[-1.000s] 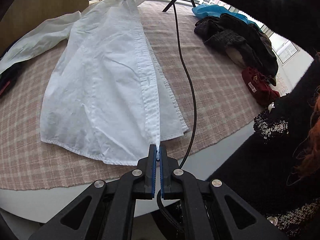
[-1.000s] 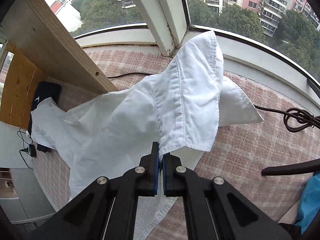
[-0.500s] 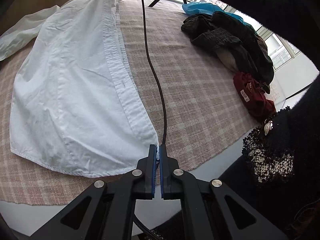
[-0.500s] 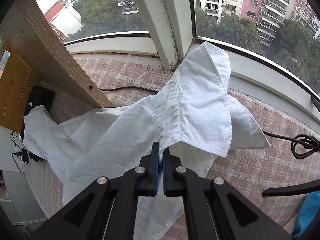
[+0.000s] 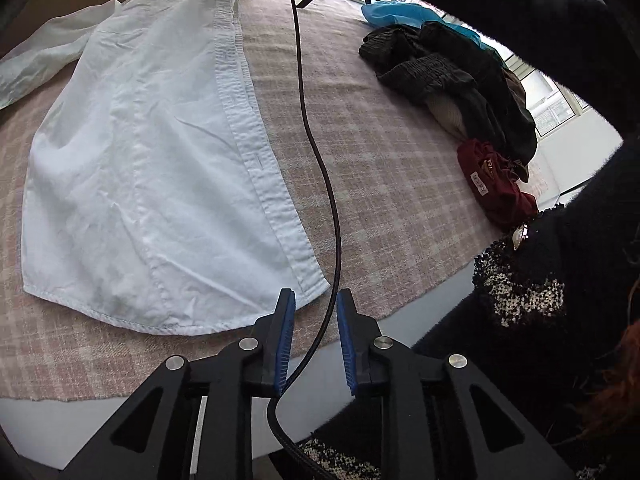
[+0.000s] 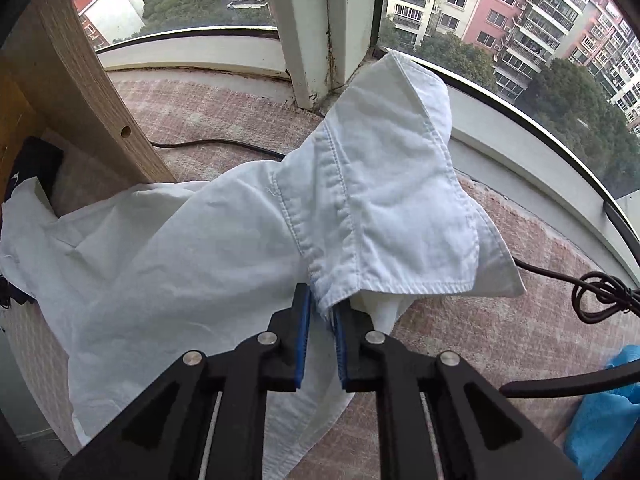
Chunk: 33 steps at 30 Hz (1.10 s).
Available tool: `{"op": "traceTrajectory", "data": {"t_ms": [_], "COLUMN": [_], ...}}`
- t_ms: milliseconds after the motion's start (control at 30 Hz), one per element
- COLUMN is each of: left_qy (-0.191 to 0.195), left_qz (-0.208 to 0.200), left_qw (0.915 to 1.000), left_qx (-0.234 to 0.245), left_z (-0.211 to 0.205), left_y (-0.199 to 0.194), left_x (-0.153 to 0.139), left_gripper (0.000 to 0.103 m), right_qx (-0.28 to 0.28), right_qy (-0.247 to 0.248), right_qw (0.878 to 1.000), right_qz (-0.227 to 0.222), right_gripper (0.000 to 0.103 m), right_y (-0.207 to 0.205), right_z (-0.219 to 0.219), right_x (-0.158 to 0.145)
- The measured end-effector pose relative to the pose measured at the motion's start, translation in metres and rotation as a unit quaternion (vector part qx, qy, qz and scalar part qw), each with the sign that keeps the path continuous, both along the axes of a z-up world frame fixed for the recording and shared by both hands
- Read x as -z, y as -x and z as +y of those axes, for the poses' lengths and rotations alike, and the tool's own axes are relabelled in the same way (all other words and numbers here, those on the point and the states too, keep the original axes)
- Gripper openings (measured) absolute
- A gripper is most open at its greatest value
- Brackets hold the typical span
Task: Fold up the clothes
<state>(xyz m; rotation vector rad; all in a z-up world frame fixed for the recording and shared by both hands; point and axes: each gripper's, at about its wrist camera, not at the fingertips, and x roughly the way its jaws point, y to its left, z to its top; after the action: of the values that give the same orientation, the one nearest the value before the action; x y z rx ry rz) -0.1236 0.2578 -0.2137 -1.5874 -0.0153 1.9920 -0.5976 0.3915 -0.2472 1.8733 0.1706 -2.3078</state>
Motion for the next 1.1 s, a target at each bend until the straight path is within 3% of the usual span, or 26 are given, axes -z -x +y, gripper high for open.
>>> {"op": "traceTrajectory", "data": {"t_ms": [67, 200, 300, 433, 533, 600, 733, 833, 900, 967, 1000, 1100], "left_qy": [0.021, 0.061, 0.074, 0.037, 0.047, 0.047, 0.040, 0.045, 0.030, 0.019, 0.014, -0.012], "left_qz": [0.013, 0.008, 0.035, 0.078, 0.131, 0.138, 0.096, 0.090, 0.078, 0.065, 0.059, 0.043], "left_qw": [0.9994, 0.9939, 0.9924, 0.9930, 0.9878, 0.9872, 0.9930, 0.9940, 0.9953, 0.9962, 0.9965, 0.9967], "left_qx": [-0.026, -0.091, -0.092, -0.081, -0.069, -0.065, -0.056, -0.042, -0.049, -0.055, -0.059, -0.068], "left_z": [-0.032, -0.105, -0.136, -0.174, -0.203, -0.222, -0.240, -0.235, -0.228, -0.220, -0.216, -0.205], "left_y": [-0.003, 0.008, 0.020, 0.049, 0.078, 0.108, 0.176, 0.217, 0.241, 0.261, 0.271, 0.295], "left_x": [-0.011, -0.018, -0.037, -0.075, -0.100, -0.099, -0.060, -0.027, -0.009, 0.006, 0.012, 0.025], "left_gripper": [0.033, 0.033, 0.033, 0.034, 0.045, 0.045, 0.045, 0.045, 0.045, 0.045, 0.045, 0.045], "right_qx": [-0.006, -0.011, -0.014, -0.025, -0.038, -0.036, -0.007, 0.048, 0.114, 0.186, 0.215, 0.262], "right_qy": [-0.012, -0.014, -0.005, 0.035, 0.063, 0.081, 0.109, 0.118, 0.156, 0.194, 0.202, 0.184], "right_qw": [1.000, 0.999, 0.999, 0.998, 0.995, 0.994, 0.992, 0.990, 0.980, 0.963, 0.955, 0.947], "right_qz": [0.011, 0.040, 0.044, 0.049, 0.060, 0.065, 0.058, 0.052, 0.038, 0.022, 0.019, 0.026], "right_gripper": [0.027, 0.034, 0.034, 0.034, 0.034, 0.034, 0.034, 0.034, 0.034, 0.034, 0.034, 0.034], "right_y": [-0.010, -0.034, -0.059, -0.106, -0.151, -0.182, -0.241, -0.280, -0.304, -0.324, -0.331, -0.335], "right_z": [-0.001, 0.001, 0.003, 0.003, -0.002, -0.009, -0.029, -0.042, -0.040, -0.037, -0.037, -0.045], "right_x": [-0.012, -0.044, -0.067, -0.104, -0.131, -0.139, -0.130, -0.100, -0.073, -0.046, -0.034, -0.013]}}
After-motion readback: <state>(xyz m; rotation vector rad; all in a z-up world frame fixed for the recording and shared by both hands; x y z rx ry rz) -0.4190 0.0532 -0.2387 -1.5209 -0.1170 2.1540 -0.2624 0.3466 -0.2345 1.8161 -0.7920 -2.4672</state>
